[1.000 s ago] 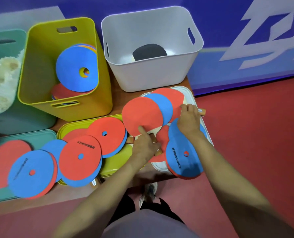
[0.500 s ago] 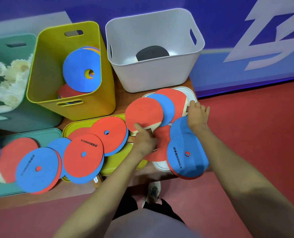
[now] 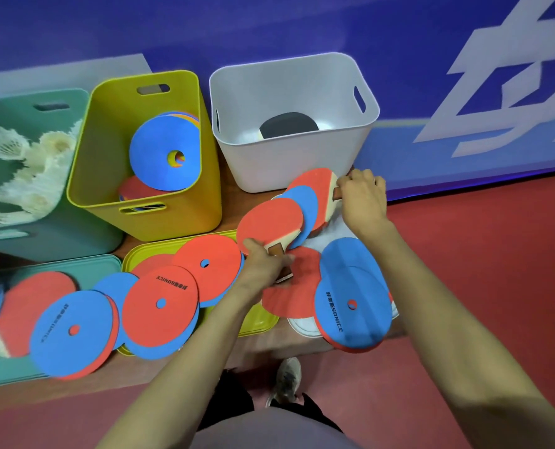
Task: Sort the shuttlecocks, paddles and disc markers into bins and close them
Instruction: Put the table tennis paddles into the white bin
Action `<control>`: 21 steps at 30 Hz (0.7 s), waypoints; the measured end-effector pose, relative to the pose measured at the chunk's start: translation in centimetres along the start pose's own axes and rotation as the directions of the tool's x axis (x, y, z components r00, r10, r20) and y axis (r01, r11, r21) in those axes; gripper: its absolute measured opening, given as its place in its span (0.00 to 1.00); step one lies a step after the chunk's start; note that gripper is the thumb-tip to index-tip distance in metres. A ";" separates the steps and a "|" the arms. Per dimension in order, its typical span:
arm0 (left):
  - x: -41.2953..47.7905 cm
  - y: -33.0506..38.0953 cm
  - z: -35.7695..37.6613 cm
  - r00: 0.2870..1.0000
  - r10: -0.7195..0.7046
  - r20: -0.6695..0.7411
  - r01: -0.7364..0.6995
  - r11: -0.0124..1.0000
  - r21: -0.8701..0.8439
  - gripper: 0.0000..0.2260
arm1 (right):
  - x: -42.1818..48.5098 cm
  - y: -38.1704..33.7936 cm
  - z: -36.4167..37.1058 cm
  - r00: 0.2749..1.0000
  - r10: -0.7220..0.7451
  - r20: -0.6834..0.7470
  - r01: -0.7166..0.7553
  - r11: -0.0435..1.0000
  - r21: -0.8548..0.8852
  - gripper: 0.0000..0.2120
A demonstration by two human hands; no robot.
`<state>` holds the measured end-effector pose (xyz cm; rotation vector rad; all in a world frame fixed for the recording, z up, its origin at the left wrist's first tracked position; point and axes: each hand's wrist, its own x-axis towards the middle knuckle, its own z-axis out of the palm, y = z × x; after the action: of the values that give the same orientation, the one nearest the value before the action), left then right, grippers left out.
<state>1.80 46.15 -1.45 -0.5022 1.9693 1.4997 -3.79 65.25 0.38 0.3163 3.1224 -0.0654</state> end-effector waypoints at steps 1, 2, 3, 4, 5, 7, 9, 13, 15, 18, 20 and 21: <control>-0.2 0.1 -0.6 1.000 -0.017 -0.021 0.016 0.999 -0.034 0.15 | -0.2 -0.5 -0.4 0.999 -0.042 -0.015 0.042 0.999 -0.009 0.12; -0.1 0.2 -1.0 1.000 -0.013 -0.023 0.011 0.997 -0.070 0.18 | -0.2 -1.1 -1.2 0.995 -0.077 -0.059 0.076 0.997 -0.022 0.12; 0.0 0.3 -1.3 1.000 0.008 -0.020 -0.009 0.997 -0.082 0.20 | -0.3 -1.7 -1.9 0.993 -0.101 -0.058 0.099 0.994 -0.043 0.12; 0.0 0.4 -1.7 1.000 0.018 0.004 -0.017 0.991 -0.133 0.21 | -0.5 -2.4 -2.8 0.989 -0.131 -0.070 0.127 0.990 -0.053 0.12; -0.4 1.0 -2.1 0.999 0.029 0.033 -0.023 0.986 -0.166 0.21 | -0.8 -2.7 -3.5 0.983 -0.153 -0.098 0.148 0.987 -0.061 0.11; -0.8 1.4 -2.7 0.996 0.059 0.060 -0.048 0.985 -0.167 0.20 | -1.3 -3.3 -4.8 0.975 -0.176 -0.138 0.165 0.982 -0.092 0.11; -0.9 1.7 -3.6 0.995 0.059 0.082 -0.043 0.982 -0.184 0.20 | -2.0 -3.6 -6.6 0.960 -0.217 -0.177 0.195 0.972 -0.134 0.12; -0.6 2.1 -5.0 0.995 0.010 0.096 0.010 0.978 -0.208 0.20 | -3.4 -3.5 -9.6 0.913 -0.285 -0.292 0.247 0.956 -0.159 0.13; -0.5 2.3 -5.6 0.991 0.022 0.132 0.006 0.978 -0.208 0.18 | -3.7 -2.9 -10.4 0.851 -0.307 -0.427 0.257 0.951 -0.171 0.13; -0.8 2.9 -5.8 0.987 0.010 0.158 0.024 0.978 -0.209 0.10 | -3.4 -1.9 -11.0 0.836 -0.317 -0.448 0.252 0.947 -0.199 0.13; -0.9 3.4 -5.6 0.990 0.006 0.143 0.025 0.976 -0.218 0.15 | -3.2 -1.4 -11.4 0.799 -0.333 -0.500 0.284 0.943 -0.174 0.13; -0.9 3.7 -5.6 0.990 0.007 0.138 0.023 0.976 -0.217 0.17 | -3.1 -1.2 -11.4 0.765 -0.345 -0.544 0.311 0.937 -0.157 0.13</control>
<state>-1.14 41.85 2.84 -0.4827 1.7053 1.7088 -0.96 63.96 11.80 -0.2846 3.7227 0.1512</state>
